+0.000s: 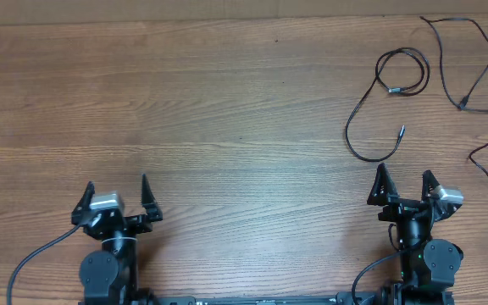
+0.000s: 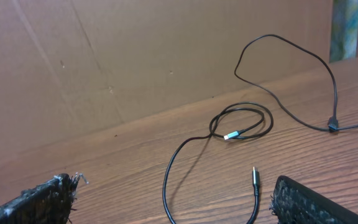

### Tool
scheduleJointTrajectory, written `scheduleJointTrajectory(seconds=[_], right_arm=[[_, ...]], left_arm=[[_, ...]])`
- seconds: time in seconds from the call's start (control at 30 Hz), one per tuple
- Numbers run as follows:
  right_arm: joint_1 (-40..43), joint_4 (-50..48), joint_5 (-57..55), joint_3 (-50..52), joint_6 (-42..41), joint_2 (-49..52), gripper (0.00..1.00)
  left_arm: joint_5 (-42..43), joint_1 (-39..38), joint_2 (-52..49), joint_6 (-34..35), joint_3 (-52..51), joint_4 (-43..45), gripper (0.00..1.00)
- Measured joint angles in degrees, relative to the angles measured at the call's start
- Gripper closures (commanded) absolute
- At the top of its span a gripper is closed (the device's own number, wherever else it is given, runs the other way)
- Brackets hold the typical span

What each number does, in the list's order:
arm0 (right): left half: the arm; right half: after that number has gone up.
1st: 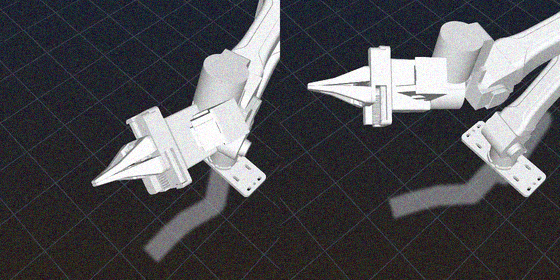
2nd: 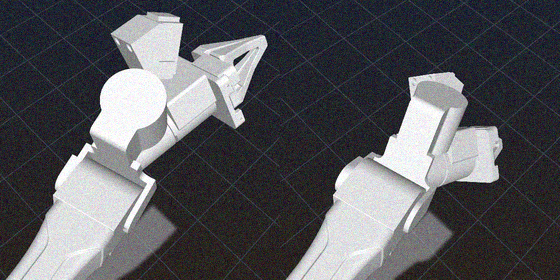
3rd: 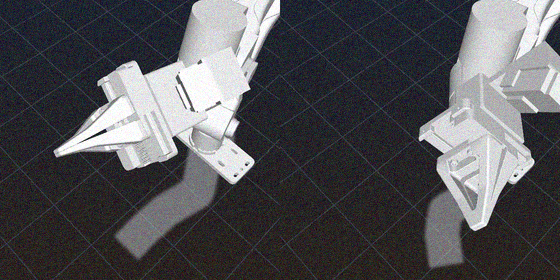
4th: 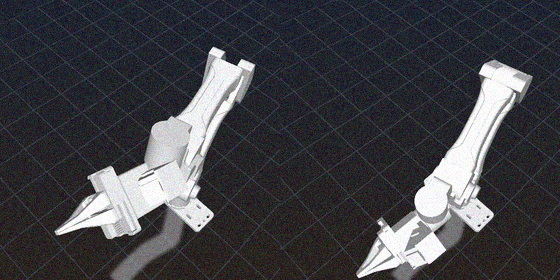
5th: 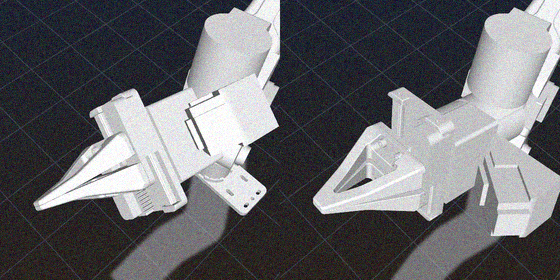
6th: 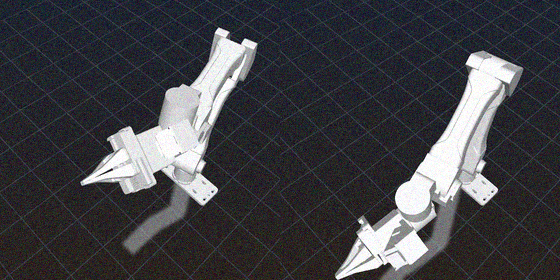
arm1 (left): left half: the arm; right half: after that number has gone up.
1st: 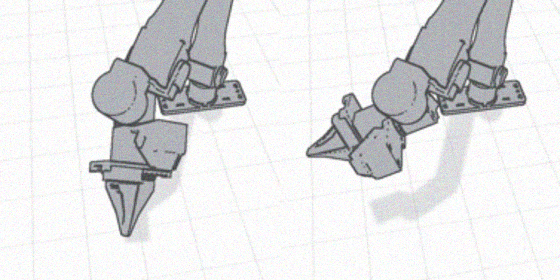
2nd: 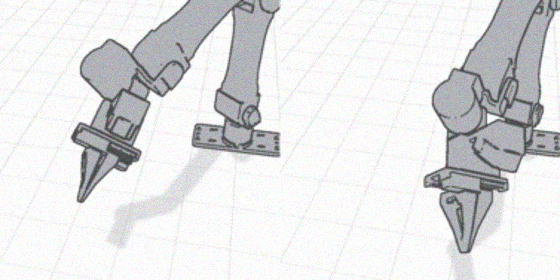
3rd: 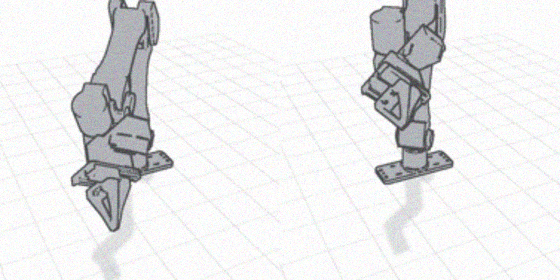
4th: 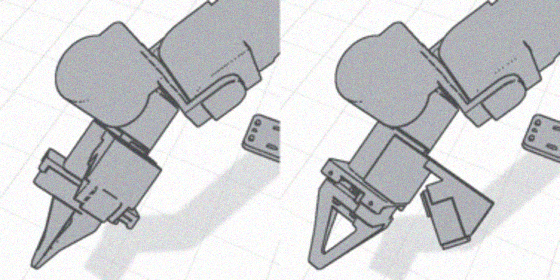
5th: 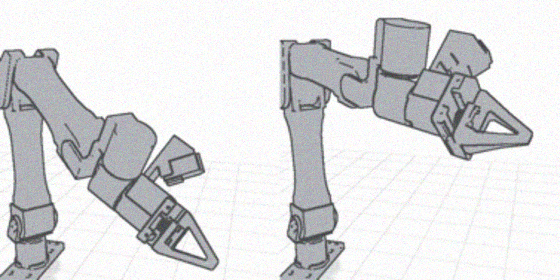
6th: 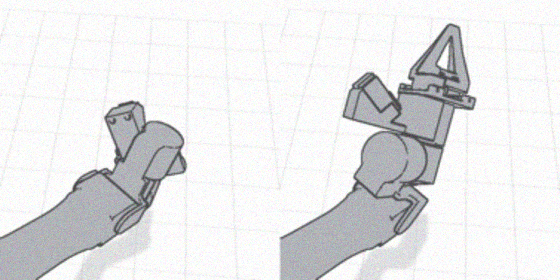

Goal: Untangle cables

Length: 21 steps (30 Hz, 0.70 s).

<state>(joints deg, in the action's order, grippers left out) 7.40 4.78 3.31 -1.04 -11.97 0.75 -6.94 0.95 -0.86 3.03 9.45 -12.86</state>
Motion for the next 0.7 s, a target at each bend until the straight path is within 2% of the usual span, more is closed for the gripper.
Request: scheduleJointTrajectory(seconds=[0.23,0.37,0.5,0.7], right_arm=[[0.0,0.1,-0.3,0.0,0.0,0.0,0.0],[0.0,0.0,-0.4,0.0,0.0,0.0,0.0],[0.0,0.0,-0.4,0.0,0.0,0.0,0.0],[0.0,0.0,-0.3,0.0,0.0,0.0,0.0]], left_arm=[[2.4,1.4,0.0,-4.9,-6.0,1.8,0.0],[3.0,1.4,0.0,-5.7,-6.2,2.5,0.0],[3.3,1.4,0.1,-6.2,-7.9,8.4,0.0],[3.3,1.4,0.1,-6.4,-8.7,8.4,0.01]])
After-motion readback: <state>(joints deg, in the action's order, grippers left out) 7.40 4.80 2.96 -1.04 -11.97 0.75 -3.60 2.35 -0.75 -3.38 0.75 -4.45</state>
